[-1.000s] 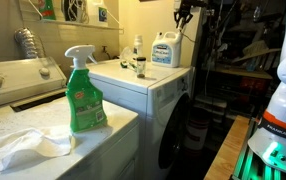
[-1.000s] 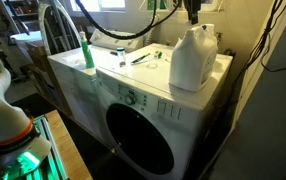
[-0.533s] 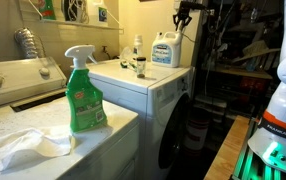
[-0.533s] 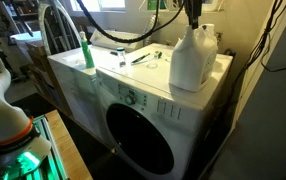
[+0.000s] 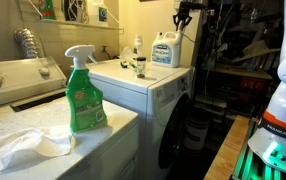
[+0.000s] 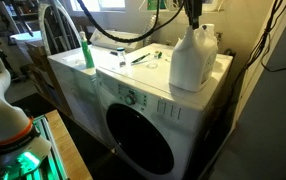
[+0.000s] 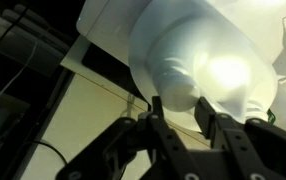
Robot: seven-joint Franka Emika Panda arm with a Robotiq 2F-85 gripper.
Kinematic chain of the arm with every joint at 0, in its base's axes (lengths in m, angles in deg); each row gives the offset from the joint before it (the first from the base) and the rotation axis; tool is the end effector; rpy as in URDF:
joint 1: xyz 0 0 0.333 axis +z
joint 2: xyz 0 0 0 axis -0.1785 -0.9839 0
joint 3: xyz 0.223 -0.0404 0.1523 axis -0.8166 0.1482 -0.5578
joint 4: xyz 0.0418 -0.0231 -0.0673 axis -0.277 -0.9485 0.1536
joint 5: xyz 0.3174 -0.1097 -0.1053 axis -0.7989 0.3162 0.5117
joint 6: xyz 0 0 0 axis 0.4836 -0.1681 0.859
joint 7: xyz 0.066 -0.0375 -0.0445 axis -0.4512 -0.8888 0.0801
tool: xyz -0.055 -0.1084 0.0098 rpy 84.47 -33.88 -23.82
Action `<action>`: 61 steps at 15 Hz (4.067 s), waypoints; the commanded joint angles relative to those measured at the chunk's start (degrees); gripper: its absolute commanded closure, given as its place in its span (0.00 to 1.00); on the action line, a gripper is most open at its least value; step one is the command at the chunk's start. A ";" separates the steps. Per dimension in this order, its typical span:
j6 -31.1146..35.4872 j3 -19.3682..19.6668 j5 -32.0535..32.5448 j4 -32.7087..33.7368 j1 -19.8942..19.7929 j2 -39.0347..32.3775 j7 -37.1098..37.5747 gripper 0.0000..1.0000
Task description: Put the white lid on the white container of detergent
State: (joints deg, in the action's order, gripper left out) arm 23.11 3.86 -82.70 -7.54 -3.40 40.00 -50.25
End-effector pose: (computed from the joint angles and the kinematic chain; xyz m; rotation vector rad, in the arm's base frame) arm 0.5527 -0.2675 0.5735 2.8369 -1.0754 0.4567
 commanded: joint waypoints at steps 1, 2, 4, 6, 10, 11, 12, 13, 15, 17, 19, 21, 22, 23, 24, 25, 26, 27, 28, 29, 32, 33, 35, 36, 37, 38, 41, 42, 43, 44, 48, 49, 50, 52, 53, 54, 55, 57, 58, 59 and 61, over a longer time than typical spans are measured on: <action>-0.42 0.58 2.91 0.26 0.34 -0.68 -0.07 0.88; -0.26 0.60 3.45 0.15 0.57 -0.69 -0.02 0.88; -0.34 0.65 4.55 0.00 0.89 -0.68 -0.05 0.88; -0.34 0.81 5.77 -0.07 1.12 -0.65 0.21 0.88; -0.39 1.05 7.71 -0.59 1.19 -0.53 0.23 0.88; -0.59 1.02 7.84 -0.62 1.19 -0.50 0.21 0.88; -0.48 0.91 7.49 -0.82 1.12 -0.35 -0.10 0.88; -0.56 0.87 7.43 -0.84 1.15 -0.36 -0.18 0.88; -0.17 0.59 6.20 -1.05 0.94 -0.30 -0.34 0.88; -0.22 0.50 6.07 -1.27 1.00 -0.11 -0.31 0.88; -0.02 0.38 5.90 -1.73 1.15 0.49 -0.12 0.88; 0.98 0.35 6.10 -2.46 1.30 1.28 -0.20 0.88; 1.27 0.35 6.24 -2.79 1.38 1.66 -0.21 0.88; 1.49 0.40 6.57 -3.13 1.49 1.98 -0.11 0.88; 1.99 0.45 6.93 -3.56 1.63 2.32 0.06 0.88; 2.36 0.44 7.13 -3.88 1.68 2.62 -0.08 0.88; 2.70 0.51 7.64 -4.26 1.78 2.88 -0.18 0.88; 2.88 0.51 7.72 -4.52 1.75 3.09 -0.24 0.88; 3.05 0.41 7.43 -4.84 1.64 3.27 -0.37 0.88; 3.24 0.22 6.75 -5.22 1.49 3.53 -0.88 0.88; 4.88 -0.04 5.78 -6.64 1.46 4.29 -0.73 0.88; 5.35 -0.06 5.83 -7.02 1.52 4.38 -0.45 0.88; 6.02 -0.25 5.58 -8.04 1.60 4.87 -0.59 0.88; 6.18 -0.30 5.78 -8.50 1.72 5.05 -0.58 0.88; 6.40 -0.34 5.98 -8.89 1.84 5.23 -0.47 0.88; 6.60 -0.39 6.08 -9.39 1.96 5.45 -0.46 0.88; 7.53 -0.34 6.65 -10.25 2.26 5.74 0.13 0.88; 7.95 -0.30 6.90 -10.54 2.29 5.83 0.29 0.88; 8.76 -0.18 7.41 -10.86 2.39 5.85 0.87 0.88; 8.95 -0.16 7.55 -11.04 2.40 5.85 0.99 0.88; 10.29 -0.07 7.38 -11.76 2.24 5.64 1.54 0.88; 10.18 -0.08 7.48 -11.89 2.25 5.71 1.51 0.88; 10.06 -0.13 7.66 -12.04 2.32 5.74 1.33 0.88; 10.11 -0.16 7.87 -12.23 2.44 5.83 1.45 0.88; 9.64 -0.23 7.65 -12.16 2.43 5.92 1.06 0.62; 9.73 -0.26 7.39 -12.23 2.37 6.11 0.80 0.37; 9.85 -0.19 7.69 -12.37 2.42 6.34 1.02 0.37; 9.67 -0.22 7.27 -12.78 2.34 6.92 0.61 0.24; 9.69 -0.23 7.09 -12.98 2.32 7.16 0.51 0.17; 9.69 -0.19 7.29 -13.10 2.36 7.36 0.52 0.09; 9.45 -0.28 7.06 -13.42 2.34 8.03 0.01 0.00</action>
State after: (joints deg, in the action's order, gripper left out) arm 31.52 3.59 -75.83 -17.51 -1.17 45.19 -49.91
